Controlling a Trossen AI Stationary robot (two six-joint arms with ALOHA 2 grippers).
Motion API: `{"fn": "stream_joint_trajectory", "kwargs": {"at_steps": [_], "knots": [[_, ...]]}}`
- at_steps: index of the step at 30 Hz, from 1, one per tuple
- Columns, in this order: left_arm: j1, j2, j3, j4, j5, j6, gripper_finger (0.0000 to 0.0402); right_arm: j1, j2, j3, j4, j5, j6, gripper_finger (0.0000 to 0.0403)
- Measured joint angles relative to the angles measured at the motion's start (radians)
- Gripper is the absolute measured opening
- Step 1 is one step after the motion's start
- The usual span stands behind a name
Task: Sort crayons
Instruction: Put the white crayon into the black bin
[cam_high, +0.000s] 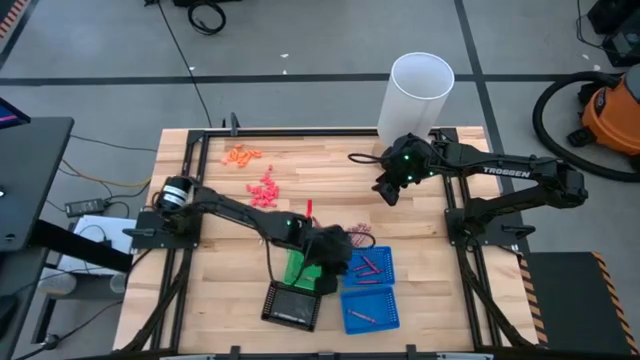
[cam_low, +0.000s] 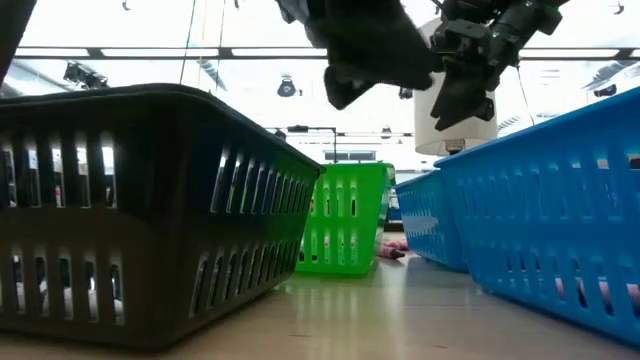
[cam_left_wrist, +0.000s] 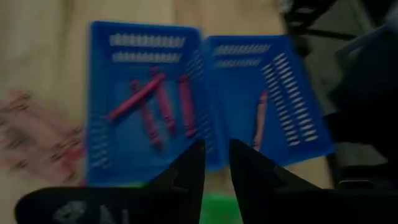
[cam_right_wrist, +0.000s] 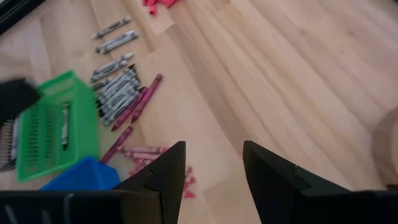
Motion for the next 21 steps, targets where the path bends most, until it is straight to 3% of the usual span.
{"fn": "stream_joint_trajectory", "kwargs": {"at_steps": [4, 7, 15, 21], "knots": [[0.014, -0.049, -0.018, -0.141, -0.069, 0.010, 0.0071, 0.006, 0.000, 0.000, 0.003, -0.024, -0.016, 0.0169], [0.019, -0.098, -0.092, -0.147, -0.097, -0.024, 0.0062, 0.014, 0.000, 0.000, 0.008, -0.025, -0.024, 0.0169], [0.034, -0.285, -0.348, -0.096, -0.225, -0.227, 0.0043, 0.026, 0.000, 0.000, 0.037, -0.020, -0.047, 0.0169], [0.041, -0.406, -0.549, -0.073, -0.272, -0.475, 0.0041, 0.026, 0.000, 0.000, 0.076, -0.020, -0.050, 0.0169]]}}
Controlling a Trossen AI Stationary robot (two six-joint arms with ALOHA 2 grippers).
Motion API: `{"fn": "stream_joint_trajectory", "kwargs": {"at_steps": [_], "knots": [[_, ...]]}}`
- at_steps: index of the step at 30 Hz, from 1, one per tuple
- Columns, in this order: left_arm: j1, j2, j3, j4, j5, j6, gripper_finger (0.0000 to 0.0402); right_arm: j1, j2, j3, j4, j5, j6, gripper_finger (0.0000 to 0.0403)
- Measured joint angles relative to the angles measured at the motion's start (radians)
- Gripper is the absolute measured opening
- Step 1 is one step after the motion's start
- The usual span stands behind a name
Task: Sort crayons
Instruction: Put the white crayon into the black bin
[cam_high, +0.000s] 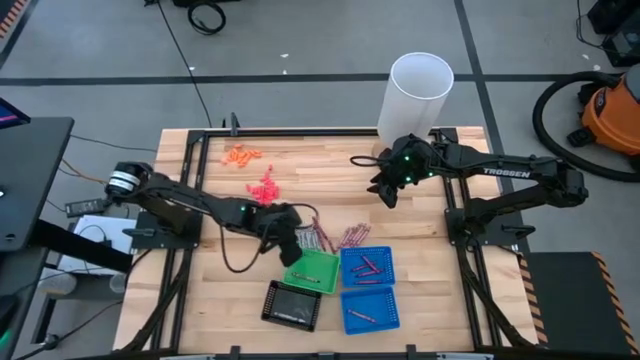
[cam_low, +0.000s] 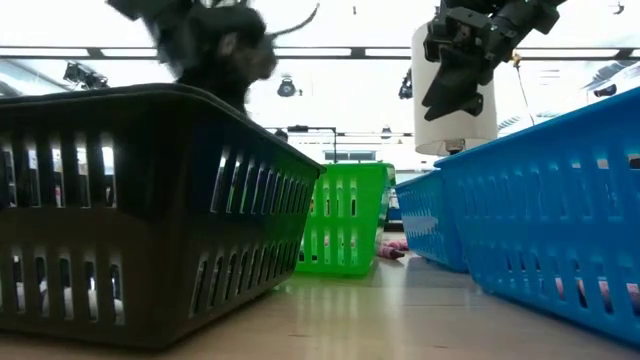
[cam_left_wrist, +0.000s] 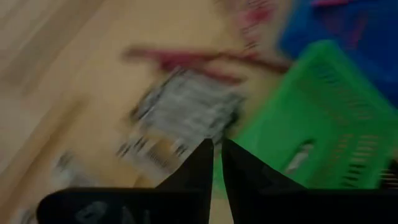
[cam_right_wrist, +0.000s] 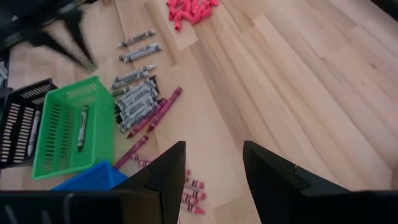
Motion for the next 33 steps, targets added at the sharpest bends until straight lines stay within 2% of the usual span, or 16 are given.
{"fn": "stream_joint_trajectory", "kwargs": {"at_steps": [4, 9, 14, 18, 26, 33], "knots": [[0.001, -0.048, -0.101, -0.002, -0.044, -0.192, 0.0041, 0.000, 0.000, 0.000, 0.008, -0.002, 0.000, 0.0169], [0.000, -0.074, -0.140, -0.136, -0.116, -0.374, 0.0049, 0.001, 0.000, 0.000, 0.004, -0.005, 0.003, 0.0169], [0.002, -0.075, -0.137, -0.271, -0.145, -0.478, 0.0076, 0.006, 0.000, 0.000, 0.011, -0.005, 0.011, 0.0169], [0.012, -0.071, -0.137, -0.366, -0.136, -0.600, 0.0114, 0.006, 0.000, 0.000, 0.018, -0.002, 0.012, 0.0169], [0.080, -0.071, -0.137, -0.375, -0.085, -0.621, 0.0187, 0.006, 0.000, 0.000, 0.040, 0.000, 0.019, 0.0169], [0.121, -0.071, -0.194, -0.221, -0.026, -0.564, 0.0205, 0.006, 0.000, 0.000, 0.043, -0.005, 0.028, 0.0169]]}}
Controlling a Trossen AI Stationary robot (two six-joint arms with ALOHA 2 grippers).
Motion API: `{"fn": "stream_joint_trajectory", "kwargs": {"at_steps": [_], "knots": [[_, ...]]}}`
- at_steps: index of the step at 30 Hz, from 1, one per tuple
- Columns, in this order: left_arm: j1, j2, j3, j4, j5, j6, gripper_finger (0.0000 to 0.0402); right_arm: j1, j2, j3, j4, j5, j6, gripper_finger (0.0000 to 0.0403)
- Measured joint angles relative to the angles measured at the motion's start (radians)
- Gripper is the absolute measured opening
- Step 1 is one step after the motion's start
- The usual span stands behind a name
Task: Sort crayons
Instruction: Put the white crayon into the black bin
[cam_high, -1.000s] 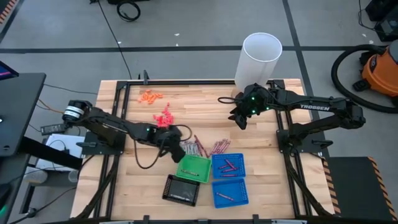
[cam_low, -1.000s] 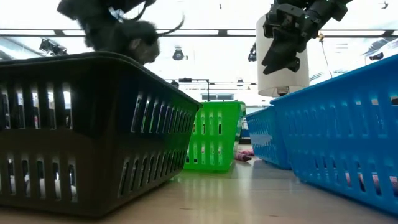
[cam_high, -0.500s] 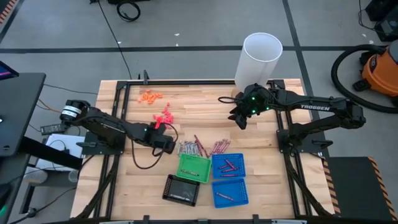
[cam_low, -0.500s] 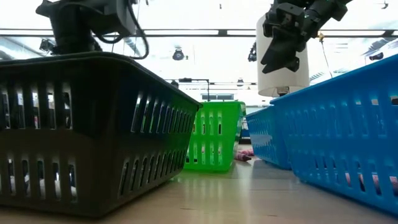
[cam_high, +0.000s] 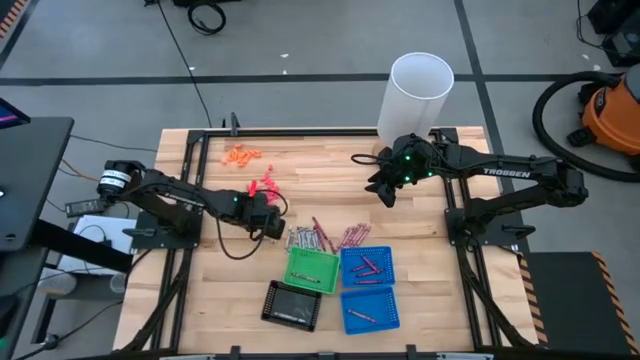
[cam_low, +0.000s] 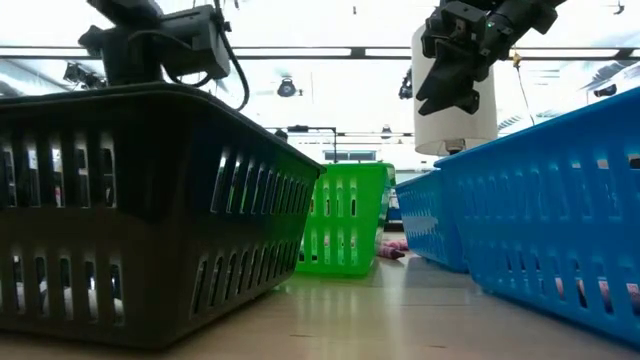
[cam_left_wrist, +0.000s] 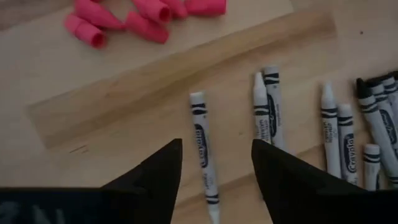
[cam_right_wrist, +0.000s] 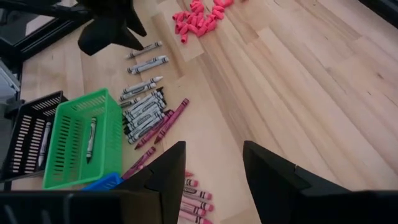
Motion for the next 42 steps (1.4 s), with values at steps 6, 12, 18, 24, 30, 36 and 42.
{"fn": "stream_joint_trajectory", "kwargs": {"at_steps": [6, 12, 18, 24, 30, 36, 42], "knots": [[0.006, 0.000, -0.050, 0.008, 0.004, -0.023, 0.0195, 0.000, 0.000, 0.000, 0.002, 0.000, 0.010, 0.0169], [0.006, 0.000, -0.067, 0.033, 0.010, -0.024, 0.0194, 0.000, 0.000, 0.000, 0.008, 0.000, 0.010, 0.0169], [0.005, 0.008, -0.067, 0.046, 0.010, -0.024, 0.0194, 0.000, 0.000, 0.000, 0.019, -0.001, 0.010, 0.0169], [0.000, 0.057, -0.060, 0.078, 0.007, -0.023, 0.0194, 0.000, 0.000, 0.000, 0.031, 0.004, 0.011, 0.0169], [-0.016, 0.069, -0.059, 0.056, -0.001, -0.004, 0.0184, 0.000, 0.000, 0.000, 0.039, 0.004, 0.026, 0.0169], [-0.041, 0.071, -0.062, 0.035, -0.012, 0.015, 0.0107, 0.000, 0.000, 0.000, 0.041, 0.006, 0.026, 0.0169], [-0.043, 0.070, -0.062, 0.029, -0.009, 0.016, 0.0020, 0.000, 0.000, 0.000, 0.042, 0.007, 0.026, 0.0169]]}}
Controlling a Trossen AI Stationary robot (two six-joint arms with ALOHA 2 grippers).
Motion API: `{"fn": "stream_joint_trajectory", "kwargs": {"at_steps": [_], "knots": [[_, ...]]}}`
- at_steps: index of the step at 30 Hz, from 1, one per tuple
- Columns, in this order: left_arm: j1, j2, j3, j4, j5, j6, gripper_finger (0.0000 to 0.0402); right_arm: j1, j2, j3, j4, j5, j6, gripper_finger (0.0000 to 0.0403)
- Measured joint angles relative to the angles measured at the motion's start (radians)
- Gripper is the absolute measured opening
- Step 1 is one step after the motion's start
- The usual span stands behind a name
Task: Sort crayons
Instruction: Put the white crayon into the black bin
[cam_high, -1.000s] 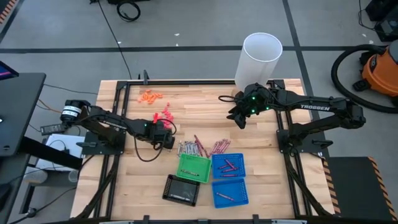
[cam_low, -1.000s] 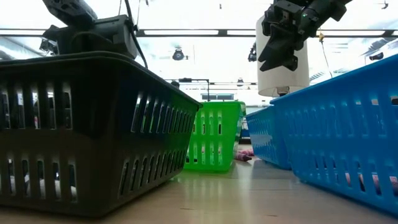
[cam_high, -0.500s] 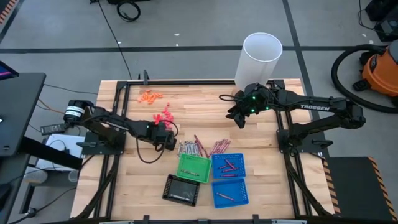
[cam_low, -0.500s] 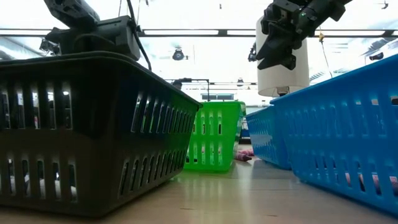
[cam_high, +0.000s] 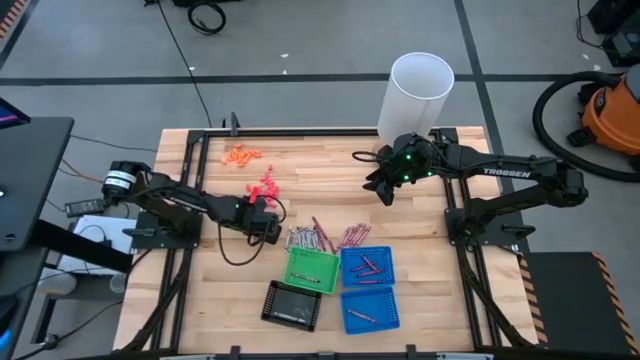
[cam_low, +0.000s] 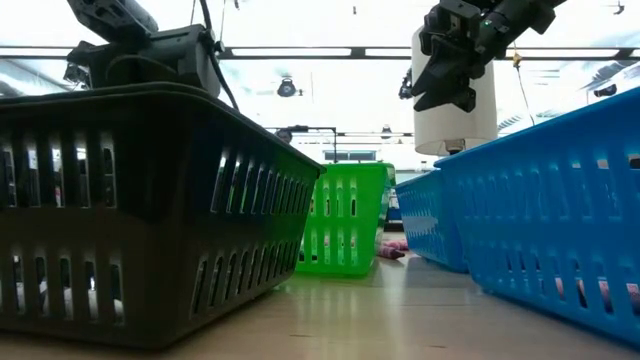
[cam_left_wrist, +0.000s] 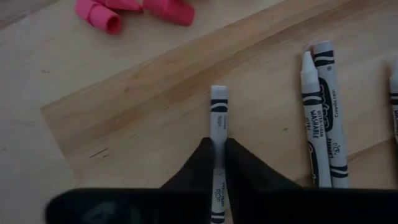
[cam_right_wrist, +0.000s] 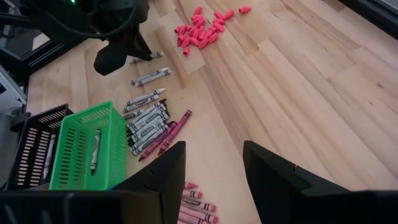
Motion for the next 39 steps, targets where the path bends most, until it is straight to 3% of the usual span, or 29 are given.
{"fn": "stream_joint_trajectory", "kwargs": {"at_steps": [8, 14, 22, 30, 39], "knots": [[0.000, -0.010, -0.003, 0.007, 0.002, 0.008, 0.0016, 0.000, 0.000, 0.000, 0.003, 0.002, 0.005, 0.0169], [-0.001, -0.060, -0.008, 0.012, 0.003, 0.038, 0.0016, 0.000, 0.000, 0.000, 0.038, 0.006, 0.104, 0.0169], [0.011, -0.133, -0.005, -0.036, -0.080, 0.093, 0.0016, 0.037, 0.000, 0.000, 0.026, -0.026, 0.208, 0.0169], [-0.020, -0.135, -0.003, -0.007, -0.109, 0.077, 0.0016, 0.044, 0.000, 0.000, 0.057, 0.059, 0.166, 0.0169], [-0.036, -0.139, 0.160, -0.030, -0.229, 0.265, 0.0016, -0.023, 0.000, 0.000, 0.116, 0.001, 0.149, 0.0169]]}}
